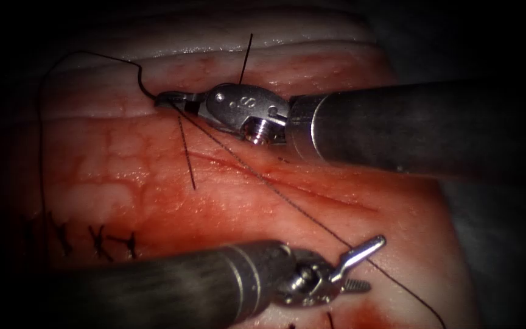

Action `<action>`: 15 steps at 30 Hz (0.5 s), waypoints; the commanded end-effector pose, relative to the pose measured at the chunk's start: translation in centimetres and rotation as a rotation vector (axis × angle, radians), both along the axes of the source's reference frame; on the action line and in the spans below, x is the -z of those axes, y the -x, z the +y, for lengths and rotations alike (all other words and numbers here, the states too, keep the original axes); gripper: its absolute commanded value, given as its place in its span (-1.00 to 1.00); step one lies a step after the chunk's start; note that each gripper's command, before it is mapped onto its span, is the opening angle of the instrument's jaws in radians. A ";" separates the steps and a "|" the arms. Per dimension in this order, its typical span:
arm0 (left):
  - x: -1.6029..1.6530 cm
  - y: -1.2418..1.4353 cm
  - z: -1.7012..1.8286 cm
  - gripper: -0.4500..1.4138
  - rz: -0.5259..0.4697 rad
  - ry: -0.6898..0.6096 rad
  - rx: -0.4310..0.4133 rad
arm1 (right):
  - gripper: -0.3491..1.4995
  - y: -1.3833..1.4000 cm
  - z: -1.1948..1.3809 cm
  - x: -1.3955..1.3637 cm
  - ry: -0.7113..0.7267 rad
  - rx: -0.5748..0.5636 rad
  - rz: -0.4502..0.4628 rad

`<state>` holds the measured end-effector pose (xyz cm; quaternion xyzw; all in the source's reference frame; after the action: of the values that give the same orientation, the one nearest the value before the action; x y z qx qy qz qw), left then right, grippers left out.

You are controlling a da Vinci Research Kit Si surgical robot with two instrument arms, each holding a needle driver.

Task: Wound Closure
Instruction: Using the right gripper, grab the suture and pass a longer length of suture to the left gripper.

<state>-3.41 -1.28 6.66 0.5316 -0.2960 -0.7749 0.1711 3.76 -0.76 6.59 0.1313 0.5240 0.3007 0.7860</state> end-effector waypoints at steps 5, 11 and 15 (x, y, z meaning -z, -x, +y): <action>-0.03 0.10 0.01 -0.31 -0.012 0.003 0.002 | -1.00 -0.08 0.04 -0.04 0.002 -0.001 0.002; -0.03 0.06 0.01 -1.00 -0.033 0.008 -0.014 | -1.00 -0.08 0.04 -0.04 0.002 -0.001 0.002; 0.04 -0.03 0.03 -1.00 -0.044 0.002 -0.024 | -1.00 -0.07 0.04 -0.05 0.003 0.000 0.002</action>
<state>-3.31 -1.26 6.55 0.5524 -0.2928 -0.7607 0.1743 3.75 -0.75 6.60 0.1309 0.5238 0.3011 0.7860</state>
